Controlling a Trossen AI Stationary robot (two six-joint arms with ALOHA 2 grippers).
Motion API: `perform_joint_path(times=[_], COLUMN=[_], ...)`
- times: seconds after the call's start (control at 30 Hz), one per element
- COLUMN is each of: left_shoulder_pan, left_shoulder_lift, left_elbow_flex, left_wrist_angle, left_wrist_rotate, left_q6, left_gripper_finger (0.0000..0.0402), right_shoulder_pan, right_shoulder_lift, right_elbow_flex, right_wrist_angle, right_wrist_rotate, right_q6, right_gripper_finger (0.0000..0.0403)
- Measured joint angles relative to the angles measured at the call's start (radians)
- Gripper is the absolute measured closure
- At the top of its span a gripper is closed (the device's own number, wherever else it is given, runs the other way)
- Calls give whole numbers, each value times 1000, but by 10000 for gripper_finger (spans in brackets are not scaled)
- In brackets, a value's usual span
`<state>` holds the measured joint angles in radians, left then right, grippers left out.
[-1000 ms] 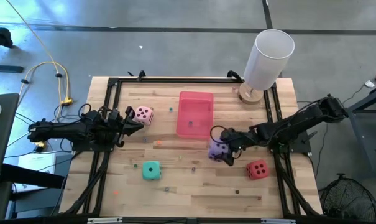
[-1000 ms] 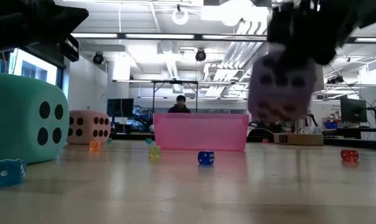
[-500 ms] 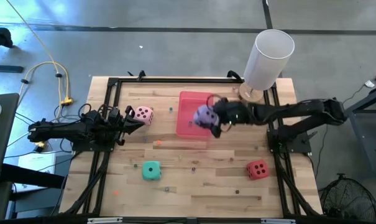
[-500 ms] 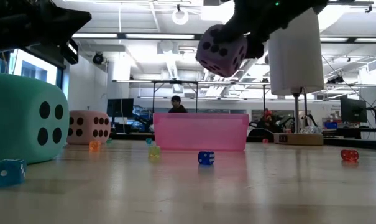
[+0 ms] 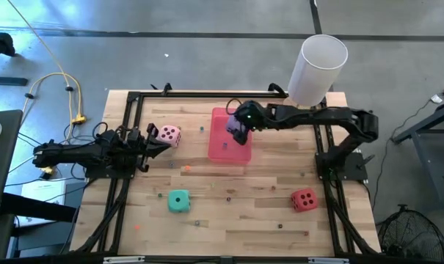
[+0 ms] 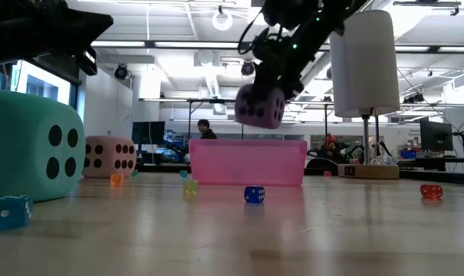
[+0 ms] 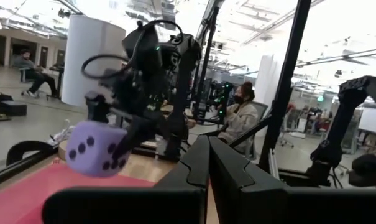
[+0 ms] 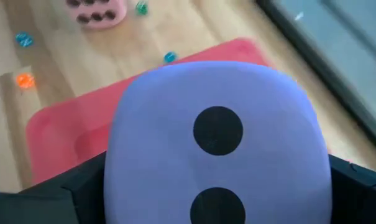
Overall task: Pick & Place Dice
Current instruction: Put the large purple die into the red bin
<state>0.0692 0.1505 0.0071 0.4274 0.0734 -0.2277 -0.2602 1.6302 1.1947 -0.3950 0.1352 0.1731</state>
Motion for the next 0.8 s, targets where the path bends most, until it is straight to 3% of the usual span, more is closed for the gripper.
perform_joint_path(times=[0.13, 0.3, 0.8], left_shoulder_pan=[0, 0, 0], left_shoulder_lift=[0, 0, 0], left_elbow_flex=[0, 0, 0], left_wrist_angle=[0, 0, 0], left_wrist_rotate=[0, 0, 0], left_q6=[3, 3, 4], left_gripper_finger=[401, 401, 401], right_shoulder_pan=[-11, -11, 4], right_shoulder_lift=[49, 80, 81], right_elbow_flex=[4, 4, 4], right_wrist_angle=[28, 33, 93], right_wrist_rotate=[-55, 3, 24], right_q6=[14, 8, 44], right_gripper_finger=[24, 24, 7])
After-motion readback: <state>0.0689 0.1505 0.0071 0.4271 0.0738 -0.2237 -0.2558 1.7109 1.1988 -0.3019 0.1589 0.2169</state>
